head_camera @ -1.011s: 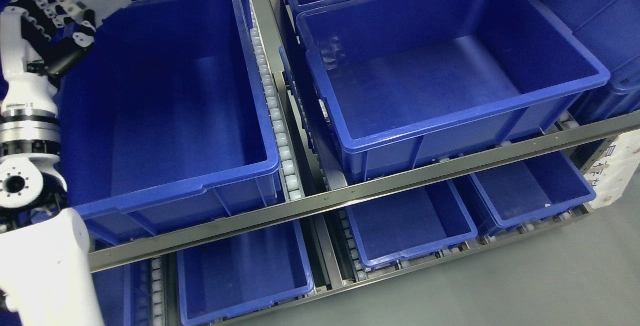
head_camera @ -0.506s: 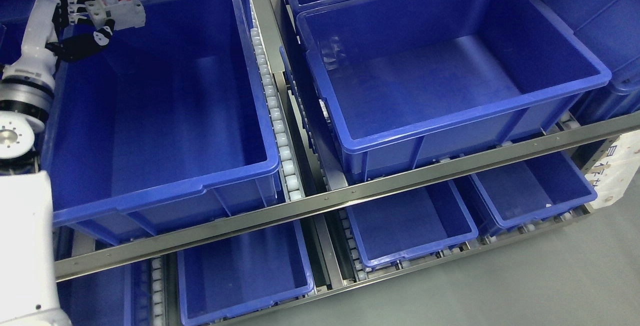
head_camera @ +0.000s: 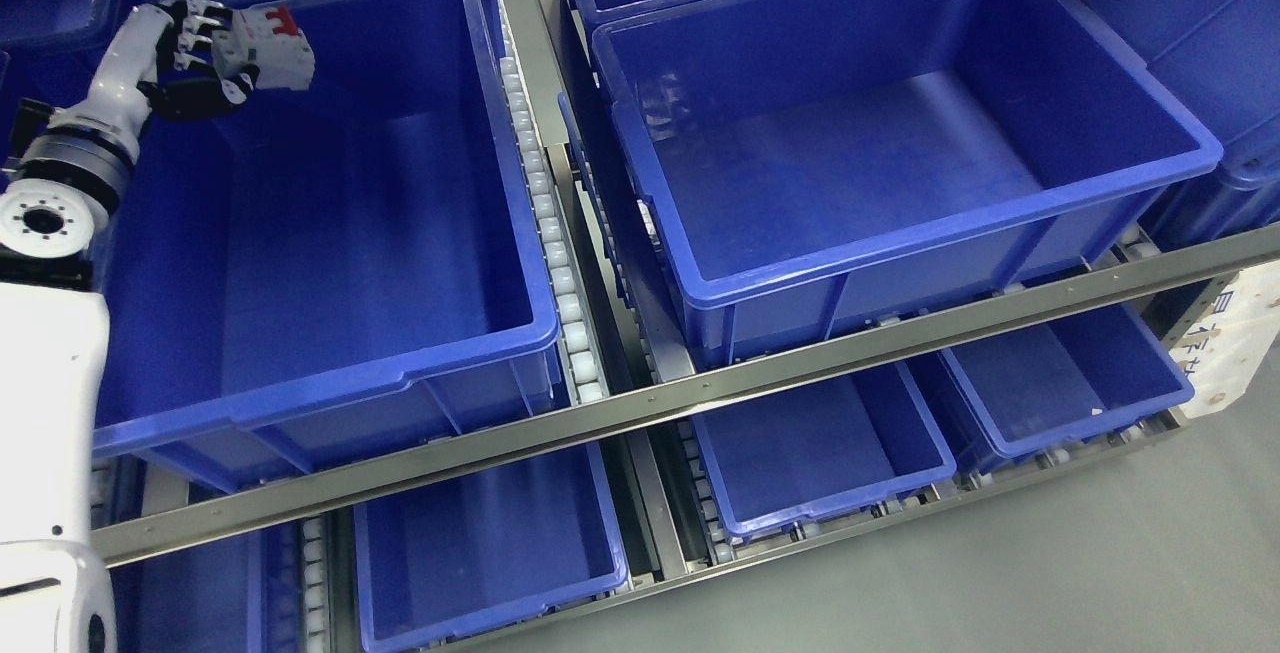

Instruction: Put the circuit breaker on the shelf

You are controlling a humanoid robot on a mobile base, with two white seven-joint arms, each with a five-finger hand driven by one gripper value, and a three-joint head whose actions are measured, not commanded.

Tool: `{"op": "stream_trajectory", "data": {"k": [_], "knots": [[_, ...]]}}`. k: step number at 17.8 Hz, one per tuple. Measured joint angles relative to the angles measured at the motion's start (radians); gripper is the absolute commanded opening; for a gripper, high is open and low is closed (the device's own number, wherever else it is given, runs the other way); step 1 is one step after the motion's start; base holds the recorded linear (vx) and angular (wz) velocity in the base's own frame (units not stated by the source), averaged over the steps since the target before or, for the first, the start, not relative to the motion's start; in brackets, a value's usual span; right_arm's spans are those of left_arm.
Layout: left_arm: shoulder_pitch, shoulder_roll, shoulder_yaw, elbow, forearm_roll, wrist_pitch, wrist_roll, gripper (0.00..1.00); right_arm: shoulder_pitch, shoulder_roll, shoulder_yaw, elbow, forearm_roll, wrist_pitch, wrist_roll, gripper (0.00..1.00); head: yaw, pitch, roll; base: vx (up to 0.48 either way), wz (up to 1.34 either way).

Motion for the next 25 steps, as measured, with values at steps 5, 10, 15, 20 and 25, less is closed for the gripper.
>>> {"op": "stream_trajectory", "data": {"k": [5, 10, 15, 20, 25], "knots": [[-0.038, -0.011, -0.066, 0.133, -0.008, -0.001, 0.006, 0.21, 0.000, 0.000, 0.000, 0.000, 0.000, 0.000, -0.001, 1.00, 0.0000, 0.000, 0.000, 0.000, 0.00], [-0.087, -0.035, -0.116, 0.233, -0.011, 0.002, 0.021, 0.40, 0.000, 0.000, 0.000, 0.000, 0.000, 0.000, -0.001, 1.00, 0.0000, 0.000, 0.000, 0.000, 0.00], [-0.123, -0.048, -0.162, 0.301, -0.012, 0.008, 0.053, 0.67, 0.000, 0.000, 0.000, 0.000, 0.000, 0.000, -0.001, 1.00, 0.0000, 0.000, 0.000, 0.000, 0.00], [-0.149, -0.053, -0.191, 0.340, -0.013, 0.008, 0.083, 0.92, 0.000, 0.000, 0.000, 0.000, 0.000, 0.000, -0.004, 1.00, 0.0000, 0.000, 0.000, 0.000, 0.00], [-0.237, -0.054, -0.173, 0.356, 0.002, 0.009, 0.139, 0.99, 0.000, 0.000, 0.000, 0.000, 0.000, 0.000, -0.004, 1.00, 0.0000, 0.000, 0.000, 0.000, 0.00]]}}
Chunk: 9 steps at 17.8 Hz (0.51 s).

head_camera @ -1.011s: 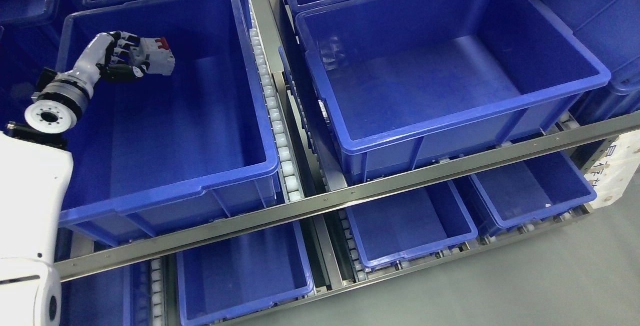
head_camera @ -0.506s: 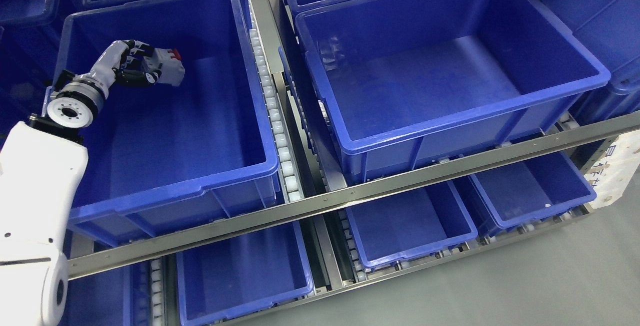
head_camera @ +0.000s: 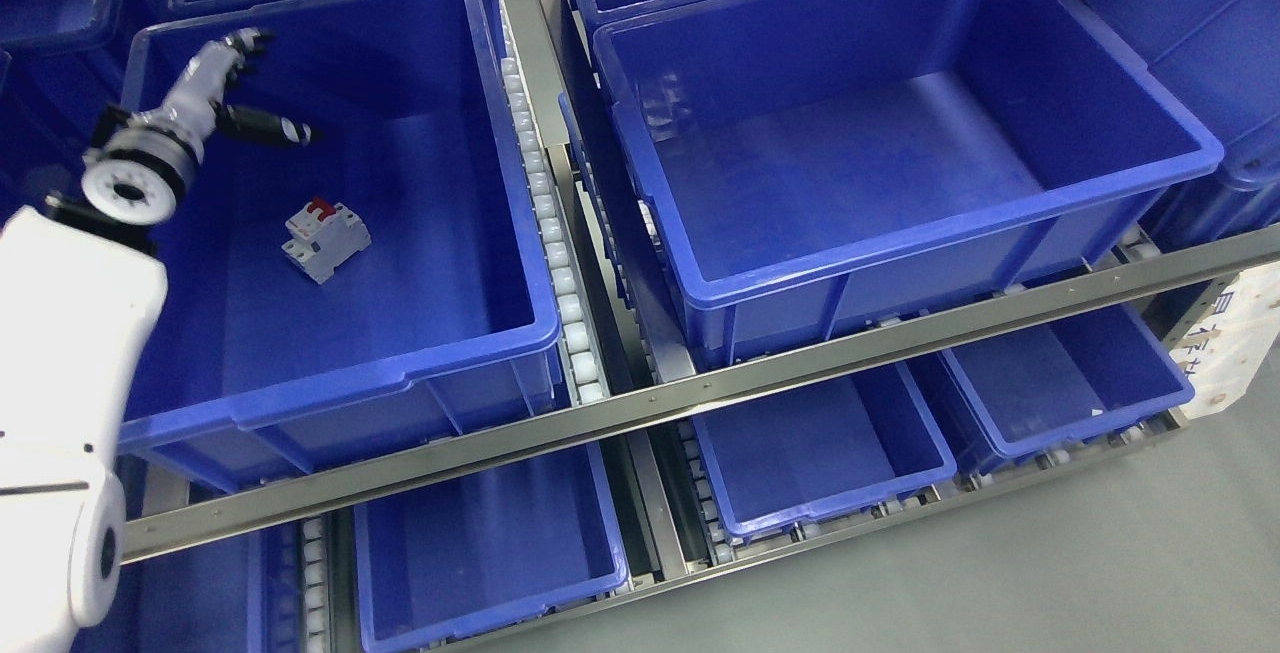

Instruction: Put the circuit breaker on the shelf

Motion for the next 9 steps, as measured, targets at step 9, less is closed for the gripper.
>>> {"op": "stream_trajectory", "data": {"k": [9], "knots": [[0.061, -0.119, 0.364, -0.289, 0.144, 0.159, 0.033, 1.00, 0.000, 0.000, 0.000, 0.000, 0.000, 0.000, 0.004, 1.00, 0.0000, 0.000, 0.000, -0.118, 0.06]]}}
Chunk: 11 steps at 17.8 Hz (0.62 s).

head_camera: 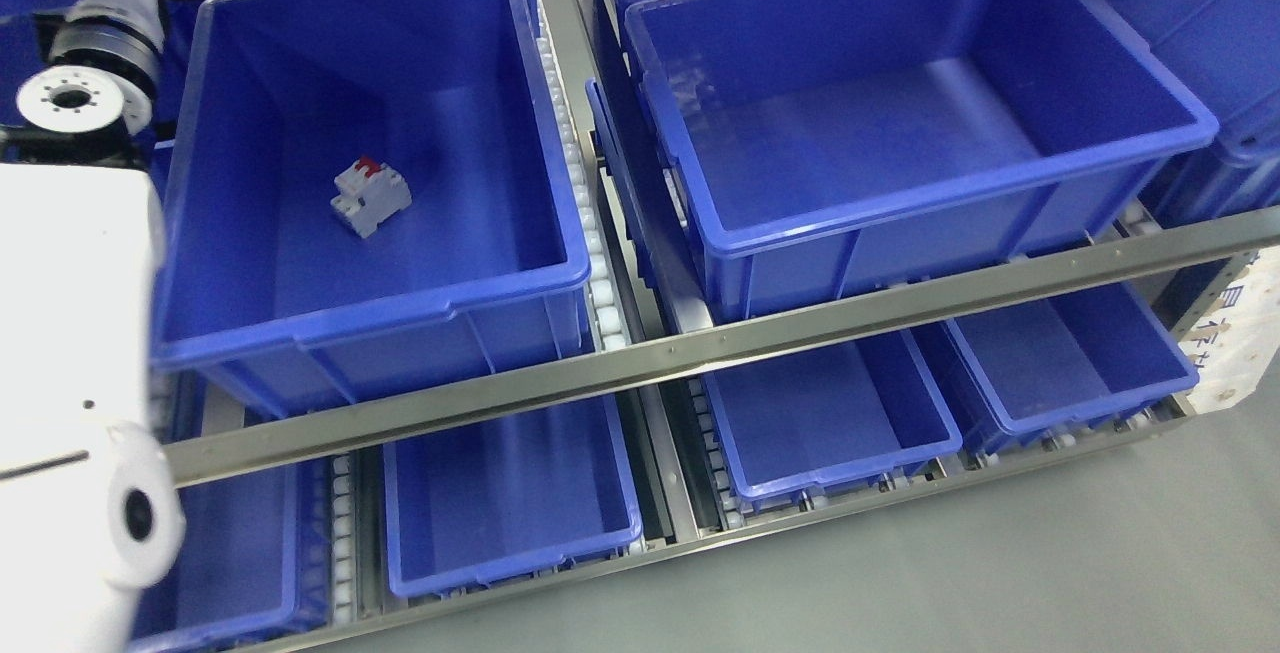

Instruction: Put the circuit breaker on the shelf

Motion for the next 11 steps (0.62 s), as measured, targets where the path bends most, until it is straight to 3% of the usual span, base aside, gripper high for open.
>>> {"op": "stream_trajectory", "data": {"k": [5, 11], "knots": [[0.224, -0.076, 0.044, -0.340, 0.023, 0.105, 0.000, 1.00, 0.000, 0.000, 0.000, 0.000, 0.000, 0.000, 0.000, 1.00, 0.0000, 0.000, 0.000, -0.297, 0.01], [0.445, -0.129, 0.060, -0.644, 0.034, 0.117, 0.008, 1.00, 0.000, 0.000, 0.000, 0.000, 0.000, 0.000, 0.000, 1.00, 0.0000, 0.000, 0.000, -0.250, 0.11]]}}
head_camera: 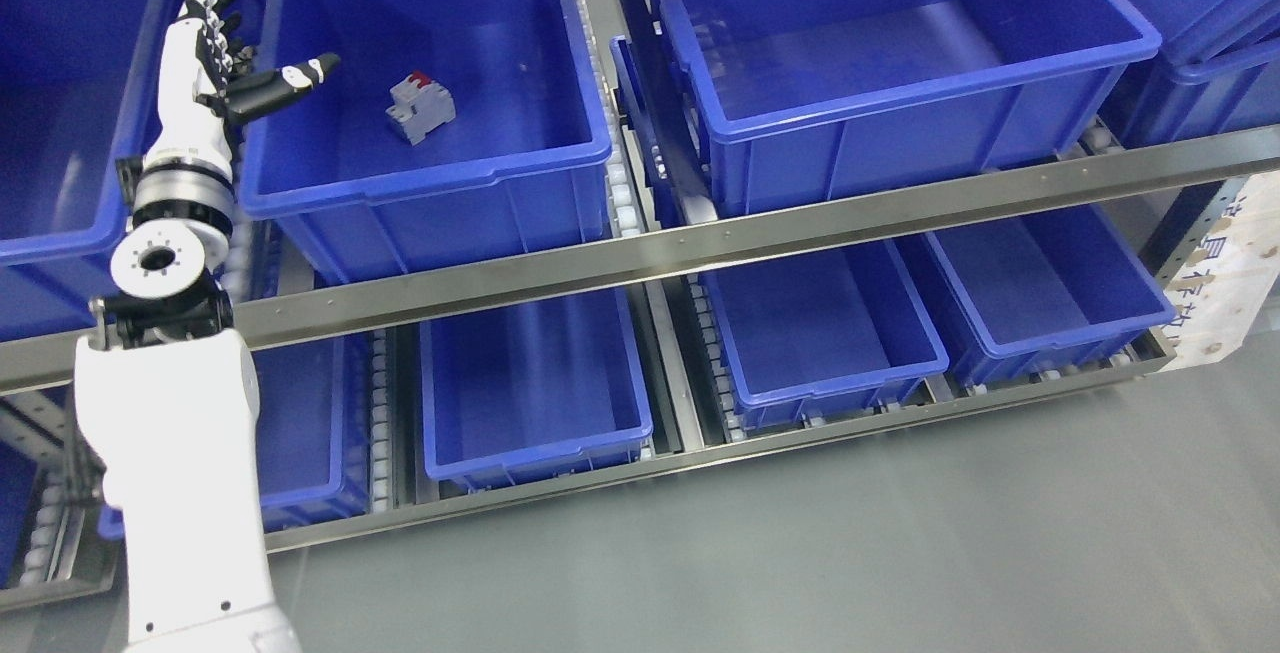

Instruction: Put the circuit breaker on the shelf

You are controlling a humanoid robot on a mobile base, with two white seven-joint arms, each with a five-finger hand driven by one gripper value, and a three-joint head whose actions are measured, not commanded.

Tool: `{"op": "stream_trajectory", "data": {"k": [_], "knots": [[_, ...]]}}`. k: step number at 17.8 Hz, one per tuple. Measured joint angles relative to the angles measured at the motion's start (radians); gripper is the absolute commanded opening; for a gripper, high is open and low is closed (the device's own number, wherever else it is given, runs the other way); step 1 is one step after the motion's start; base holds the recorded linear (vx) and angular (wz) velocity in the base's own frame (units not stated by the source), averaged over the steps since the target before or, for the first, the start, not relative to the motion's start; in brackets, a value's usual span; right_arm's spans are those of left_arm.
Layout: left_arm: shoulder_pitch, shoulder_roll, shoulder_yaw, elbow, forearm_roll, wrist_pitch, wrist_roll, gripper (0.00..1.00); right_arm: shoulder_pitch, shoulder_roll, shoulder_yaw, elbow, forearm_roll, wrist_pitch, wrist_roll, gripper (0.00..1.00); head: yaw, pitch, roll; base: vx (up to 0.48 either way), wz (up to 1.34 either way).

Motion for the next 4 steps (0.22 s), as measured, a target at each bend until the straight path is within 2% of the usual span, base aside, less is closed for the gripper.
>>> {"op": "stream_trajectory", "data": {"k": [4], "knots": [[0.085, -0.022, 0.003, -0.125, 0.005, -0.035, 0.023, 1.00, 0.000, 0.000, 0.000, 0.000, 0.000, 0.000, 0.000, 1.00, 0.0000, 0.000, 0.000, -0.100, -0.06]]}}
